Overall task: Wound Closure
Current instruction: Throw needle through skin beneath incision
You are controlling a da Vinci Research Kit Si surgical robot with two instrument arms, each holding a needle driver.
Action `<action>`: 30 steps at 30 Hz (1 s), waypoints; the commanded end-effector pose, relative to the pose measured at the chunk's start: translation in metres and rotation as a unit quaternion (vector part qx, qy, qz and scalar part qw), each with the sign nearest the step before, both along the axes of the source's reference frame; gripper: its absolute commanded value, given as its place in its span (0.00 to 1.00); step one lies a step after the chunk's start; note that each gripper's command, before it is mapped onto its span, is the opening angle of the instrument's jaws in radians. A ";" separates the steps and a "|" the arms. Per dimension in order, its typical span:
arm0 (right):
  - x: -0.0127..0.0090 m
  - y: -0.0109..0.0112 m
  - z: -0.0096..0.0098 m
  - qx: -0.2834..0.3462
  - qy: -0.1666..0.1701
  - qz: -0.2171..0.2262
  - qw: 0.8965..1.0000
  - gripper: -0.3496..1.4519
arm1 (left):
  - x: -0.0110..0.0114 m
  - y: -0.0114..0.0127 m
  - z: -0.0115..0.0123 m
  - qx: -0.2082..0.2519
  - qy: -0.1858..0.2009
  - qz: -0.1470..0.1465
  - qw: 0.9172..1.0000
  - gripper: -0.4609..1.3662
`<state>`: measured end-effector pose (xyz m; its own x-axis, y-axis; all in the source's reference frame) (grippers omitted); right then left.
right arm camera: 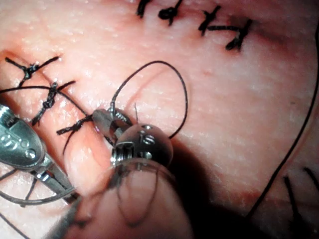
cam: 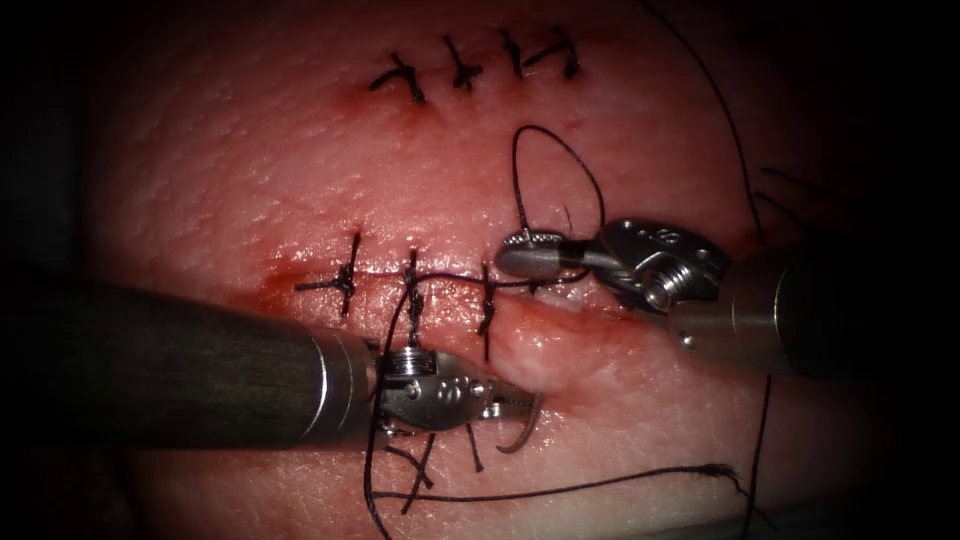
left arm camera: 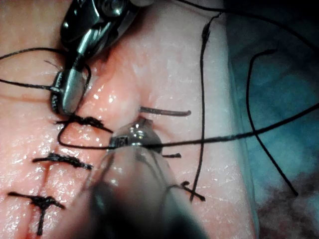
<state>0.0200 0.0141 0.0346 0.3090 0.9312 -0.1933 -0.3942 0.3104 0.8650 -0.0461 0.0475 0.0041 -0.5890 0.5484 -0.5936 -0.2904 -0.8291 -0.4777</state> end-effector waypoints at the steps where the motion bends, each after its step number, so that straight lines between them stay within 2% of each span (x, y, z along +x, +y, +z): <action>1: -0.0001 -0.0001 -0.0001 0.009 -0.007 -0.004 1.000 0.00 | 0.0000 0.0000 0.0000 0.001 -0.001 0.001 1.000 0.06; 8: -0.0005 -0.0011 -0.0008 0.079 -0.033 -0.023 0.996 0.00 | 0.0000 0.0001 -0.0002 0.002 -0.002 0.001 1.000 0.06; 14: -0.0006 -0.0012 -0.0006 0.099 -0.030 -0.032 0.994 0.00 | 0.0002 0.0001 -0.0002 0.002 -0.003 0.001 1.000 0.06; 19: -0.0009 -0.0009 0.0001 0.097 -0.033 -0.026 0.994 0.00 | 0.0002 0.0001 -0.0003 0.000 -0.004 0.003 1.000 0.06; 25: -0.0013 -0.0006 0.0007 0.040 -0.004 -0.012 0.999 0.00 | 0.0002 0.0001 -0.0003 -0.002 -0.004 0.005 1.000 0.06; 26: -0.0013 -0.0006 0.0007 0.033 -0.003 -0.009 0.999 0.02 | 0.0002 0.0001 -0.0003 -0.002 -0.004 0.005 1.000 0.06; 28: -0.0013 -0.0004 0.0009 0.014 0.003 -0.006 1.000 0.19 | 0.0002 0.0001 -0.0003 -0.002 -0.004 0.005 1.000 0.06; 30: -0.0013 -0.0003 0.0011 0.006 0.005 -0.007 1.000 0.24 | 0.0002 0.0001 -0.0003 -0.004 -0.006 0.006 1.000 0.06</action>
